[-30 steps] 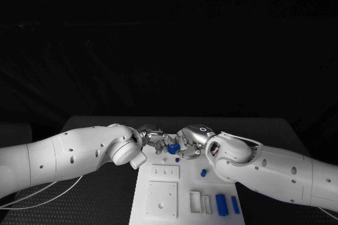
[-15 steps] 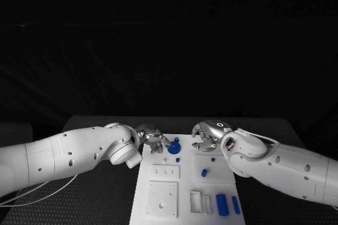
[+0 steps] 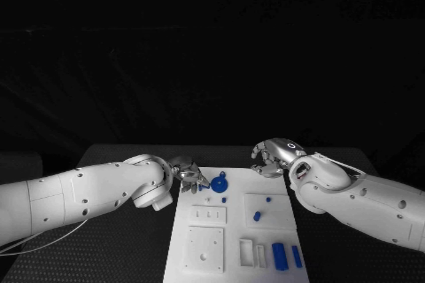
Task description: Assemble the parts on the task board
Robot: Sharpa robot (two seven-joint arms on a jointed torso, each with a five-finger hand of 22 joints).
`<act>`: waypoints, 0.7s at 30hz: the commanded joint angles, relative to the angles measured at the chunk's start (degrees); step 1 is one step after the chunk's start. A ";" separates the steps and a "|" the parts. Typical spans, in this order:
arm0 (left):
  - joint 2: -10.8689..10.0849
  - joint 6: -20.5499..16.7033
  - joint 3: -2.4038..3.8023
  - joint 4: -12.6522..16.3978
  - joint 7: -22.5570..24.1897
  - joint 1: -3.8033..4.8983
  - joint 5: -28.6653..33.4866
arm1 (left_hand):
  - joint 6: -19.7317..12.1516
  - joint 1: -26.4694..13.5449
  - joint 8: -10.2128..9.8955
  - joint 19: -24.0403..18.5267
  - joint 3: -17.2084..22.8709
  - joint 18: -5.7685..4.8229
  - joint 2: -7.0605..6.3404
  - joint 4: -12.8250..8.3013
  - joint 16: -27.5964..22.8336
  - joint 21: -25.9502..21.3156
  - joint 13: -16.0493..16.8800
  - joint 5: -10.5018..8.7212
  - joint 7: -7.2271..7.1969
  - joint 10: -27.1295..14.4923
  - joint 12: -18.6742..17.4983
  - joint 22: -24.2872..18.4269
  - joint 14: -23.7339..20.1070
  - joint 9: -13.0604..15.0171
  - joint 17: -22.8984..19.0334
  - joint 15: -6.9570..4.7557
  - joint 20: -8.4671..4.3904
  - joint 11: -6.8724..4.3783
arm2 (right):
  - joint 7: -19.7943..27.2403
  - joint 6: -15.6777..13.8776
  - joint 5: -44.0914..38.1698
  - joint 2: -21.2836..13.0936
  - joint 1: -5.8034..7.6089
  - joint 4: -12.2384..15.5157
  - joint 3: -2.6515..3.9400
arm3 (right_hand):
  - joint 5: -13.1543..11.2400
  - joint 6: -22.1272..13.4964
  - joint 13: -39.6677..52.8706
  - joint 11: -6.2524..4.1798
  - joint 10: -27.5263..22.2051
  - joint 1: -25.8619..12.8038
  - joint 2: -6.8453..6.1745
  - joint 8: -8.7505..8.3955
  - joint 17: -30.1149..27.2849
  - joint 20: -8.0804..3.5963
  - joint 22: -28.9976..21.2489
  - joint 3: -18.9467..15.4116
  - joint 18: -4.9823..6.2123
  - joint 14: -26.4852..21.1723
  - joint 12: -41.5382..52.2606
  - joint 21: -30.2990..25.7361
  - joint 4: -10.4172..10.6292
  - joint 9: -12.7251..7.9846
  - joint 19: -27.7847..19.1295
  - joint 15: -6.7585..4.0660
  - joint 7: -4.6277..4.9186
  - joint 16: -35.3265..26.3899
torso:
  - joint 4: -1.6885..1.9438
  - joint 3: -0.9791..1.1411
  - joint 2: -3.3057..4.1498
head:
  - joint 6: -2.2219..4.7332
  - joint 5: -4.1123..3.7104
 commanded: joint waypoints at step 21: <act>-2.61 -10.87 -0.18 7.04 -2.04 -3.45 -9.66 | 10.93 0.62 0.51 2.98 0.10 0.31 -3.16 -0.36 5.21 2.24 4.03 5.53 -5.17 2.25 5.05 1.63 3.48 7.19 0.73 -2.66 -7.29 -1.71 | 6.55 -6.25 13.34 -0.13 1.09 -2.97 0.40 | 1.39 3.60 -2.12 0.57 -2.25 0.45 -0.61 -1.57 -1.43 0.53 -1.18 -0.05 2.53 -1.50 -3.00 -3.01 0.68 -0.63 -2.16 0.25 1.20 -3.68 | 0.10 -0.06 -0.03 | -2.36 0.10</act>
